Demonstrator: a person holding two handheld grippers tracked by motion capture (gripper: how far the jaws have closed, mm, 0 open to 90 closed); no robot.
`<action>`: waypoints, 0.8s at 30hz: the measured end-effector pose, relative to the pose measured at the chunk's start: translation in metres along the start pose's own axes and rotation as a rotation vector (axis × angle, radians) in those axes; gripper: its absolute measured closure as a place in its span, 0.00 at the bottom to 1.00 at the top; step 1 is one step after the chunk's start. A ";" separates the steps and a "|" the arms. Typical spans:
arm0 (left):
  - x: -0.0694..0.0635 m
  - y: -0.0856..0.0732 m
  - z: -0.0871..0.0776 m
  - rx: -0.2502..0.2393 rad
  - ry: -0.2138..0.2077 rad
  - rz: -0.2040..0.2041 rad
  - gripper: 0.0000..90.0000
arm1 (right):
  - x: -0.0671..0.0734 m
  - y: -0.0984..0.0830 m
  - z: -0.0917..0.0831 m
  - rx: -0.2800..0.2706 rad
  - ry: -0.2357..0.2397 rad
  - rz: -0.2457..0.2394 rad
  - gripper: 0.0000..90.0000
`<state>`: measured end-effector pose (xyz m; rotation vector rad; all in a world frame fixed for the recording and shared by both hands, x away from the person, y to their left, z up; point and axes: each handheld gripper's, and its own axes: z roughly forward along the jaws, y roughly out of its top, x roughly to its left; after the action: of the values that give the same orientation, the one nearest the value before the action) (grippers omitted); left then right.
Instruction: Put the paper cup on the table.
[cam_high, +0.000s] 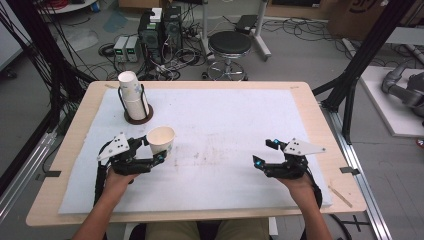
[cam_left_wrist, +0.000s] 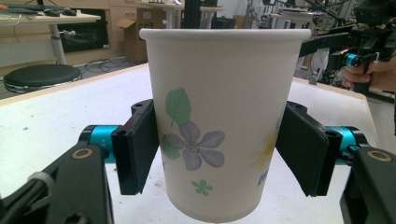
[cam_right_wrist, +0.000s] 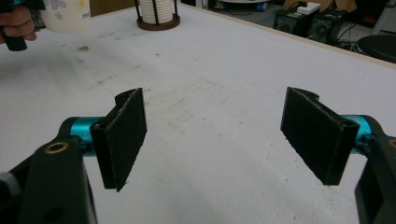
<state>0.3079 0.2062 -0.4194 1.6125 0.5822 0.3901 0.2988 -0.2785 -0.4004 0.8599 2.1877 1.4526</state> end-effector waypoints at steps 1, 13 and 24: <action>0.001 0.000 0.000 -0.003 0.001 0.004 0.36 | 0.000 0.000 0.000 -0.004 0.001 -0.003 0.26; 0.009 -0.007 0.012 0.006 0.008 0.037 0.36 | 0.001 -0.001 -0.002 -0.001 0.000 -0.013 0.26; 0.012 -0.020 0.031 0.202 0.059 0.033 0.37 | 0.002 -0.003 -0.002 0.006 0.011 -0.016 0.26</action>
<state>0.3323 0.1888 -0.4437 1.8106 0.6574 0.4150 0.2954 -0.2788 -0.4021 0.8364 2.2034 1.4473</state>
